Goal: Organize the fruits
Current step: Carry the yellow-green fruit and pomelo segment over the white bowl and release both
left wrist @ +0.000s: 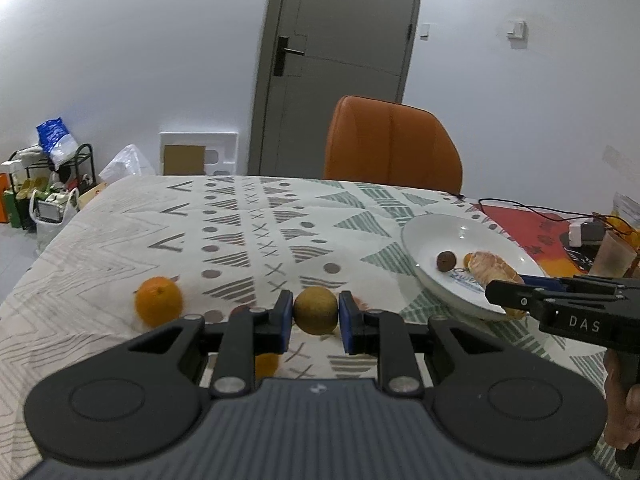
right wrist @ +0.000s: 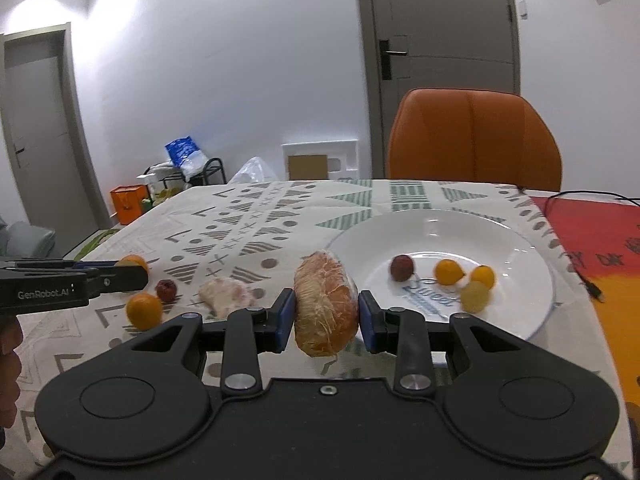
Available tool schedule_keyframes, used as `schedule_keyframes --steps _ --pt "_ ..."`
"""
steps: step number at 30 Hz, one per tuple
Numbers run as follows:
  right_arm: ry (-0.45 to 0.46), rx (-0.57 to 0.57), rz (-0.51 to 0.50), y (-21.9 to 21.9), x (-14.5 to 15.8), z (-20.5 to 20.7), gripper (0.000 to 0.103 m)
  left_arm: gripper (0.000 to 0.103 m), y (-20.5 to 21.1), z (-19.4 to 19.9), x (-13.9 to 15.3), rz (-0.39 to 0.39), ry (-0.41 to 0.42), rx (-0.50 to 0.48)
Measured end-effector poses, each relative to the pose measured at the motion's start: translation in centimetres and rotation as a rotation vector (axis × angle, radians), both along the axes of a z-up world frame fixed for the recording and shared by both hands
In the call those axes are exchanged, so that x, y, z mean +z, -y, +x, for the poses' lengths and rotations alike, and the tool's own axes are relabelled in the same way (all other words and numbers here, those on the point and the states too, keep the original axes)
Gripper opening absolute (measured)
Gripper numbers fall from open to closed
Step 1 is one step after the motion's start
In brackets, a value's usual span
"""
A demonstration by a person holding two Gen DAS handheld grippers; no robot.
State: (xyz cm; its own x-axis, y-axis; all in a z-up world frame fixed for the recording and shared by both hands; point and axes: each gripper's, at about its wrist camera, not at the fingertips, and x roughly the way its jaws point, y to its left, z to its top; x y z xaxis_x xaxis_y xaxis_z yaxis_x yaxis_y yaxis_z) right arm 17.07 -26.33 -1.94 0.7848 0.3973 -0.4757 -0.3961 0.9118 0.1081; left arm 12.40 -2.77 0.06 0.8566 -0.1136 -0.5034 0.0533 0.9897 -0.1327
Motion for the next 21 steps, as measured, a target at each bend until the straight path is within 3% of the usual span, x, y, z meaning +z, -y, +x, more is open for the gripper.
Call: schedule_keyframes --steps 21 --pt "-0.022 -0.114 0.041 5.0 -1.1 2.0 0.032 0.023 5.6 3.5 0.8 0.035 0.018 -0.104"
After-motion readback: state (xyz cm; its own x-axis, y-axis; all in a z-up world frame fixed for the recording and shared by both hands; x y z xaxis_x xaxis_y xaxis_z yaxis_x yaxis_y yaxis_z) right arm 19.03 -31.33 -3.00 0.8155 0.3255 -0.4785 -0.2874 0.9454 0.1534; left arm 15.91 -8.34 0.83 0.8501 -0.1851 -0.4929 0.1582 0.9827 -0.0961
